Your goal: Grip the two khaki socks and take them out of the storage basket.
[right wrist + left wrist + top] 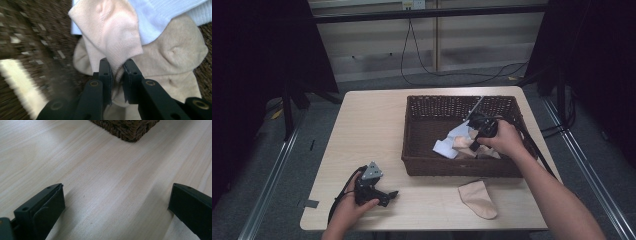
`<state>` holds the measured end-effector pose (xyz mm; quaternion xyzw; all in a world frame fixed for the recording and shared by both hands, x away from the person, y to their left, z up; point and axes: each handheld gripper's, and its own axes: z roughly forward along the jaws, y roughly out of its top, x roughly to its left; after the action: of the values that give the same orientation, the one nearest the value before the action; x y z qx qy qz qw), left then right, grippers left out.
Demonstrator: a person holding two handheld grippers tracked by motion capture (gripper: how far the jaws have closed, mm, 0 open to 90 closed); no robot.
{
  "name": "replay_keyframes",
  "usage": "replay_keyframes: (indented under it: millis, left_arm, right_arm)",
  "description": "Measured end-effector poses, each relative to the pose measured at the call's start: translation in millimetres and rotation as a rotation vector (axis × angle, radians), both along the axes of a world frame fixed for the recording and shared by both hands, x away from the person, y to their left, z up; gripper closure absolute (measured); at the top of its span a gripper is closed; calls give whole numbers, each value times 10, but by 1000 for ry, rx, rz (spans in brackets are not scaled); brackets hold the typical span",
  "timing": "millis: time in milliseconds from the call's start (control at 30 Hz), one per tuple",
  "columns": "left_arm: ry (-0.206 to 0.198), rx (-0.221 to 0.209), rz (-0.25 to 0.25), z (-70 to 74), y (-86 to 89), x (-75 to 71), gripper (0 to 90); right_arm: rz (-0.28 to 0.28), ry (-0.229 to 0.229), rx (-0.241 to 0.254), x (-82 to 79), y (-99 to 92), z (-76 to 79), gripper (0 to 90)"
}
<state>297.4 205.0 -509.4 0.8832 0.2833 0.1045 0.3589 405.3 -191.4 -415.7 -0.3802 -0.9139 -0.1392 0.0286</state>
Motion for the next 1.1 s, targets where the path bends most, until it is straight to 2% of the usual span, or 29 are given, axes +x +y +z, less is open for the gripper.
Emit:
replay_keyframes:
  millis: [100, 200, 267, 300, 367, 533, 667, 967, 1100]
  left_arm:
    - [0, 4, 1, 2, 0, -1, 0]
    - [0, 3, 1, 2, 0, -1, 0]
    - [1, -6, 8, -2, -6, -5, 0]
    - [1, -6, 8, -2, -6, -5, 0]
    - [1, -5, 8, -2, -6, -5, 0]
    - [-1, -6, 8, -2, -6, -4, 0]
    - [-3, -3, 6, -1, -4, -2, 0]
    - [-3, -3, 6, -1, -4, -2, 0]
    - [-4, -2, 6, -1, -4, -2, 0]
  right_arm:
    - [20, -20, -25, -44, -35, 145, 788]
    - [27, -22, -1, -97, -52, 310, 788]
    - [38, -29, -10, -128, -60, 412, 788]
    - [38, -29, -10, -128, -60, 412, 788]
    - [35, -14, -1, -177, -77, 550, 788]
    - [40, -33, 34, -256, -112, 768, 788]
    - [50, -55, 29, -307, -143, 927, 788]
    - [92, -50, 31, -462, -160, 1199, 788]
    - [100, -43, 56, -535, -170, 1300, 787]
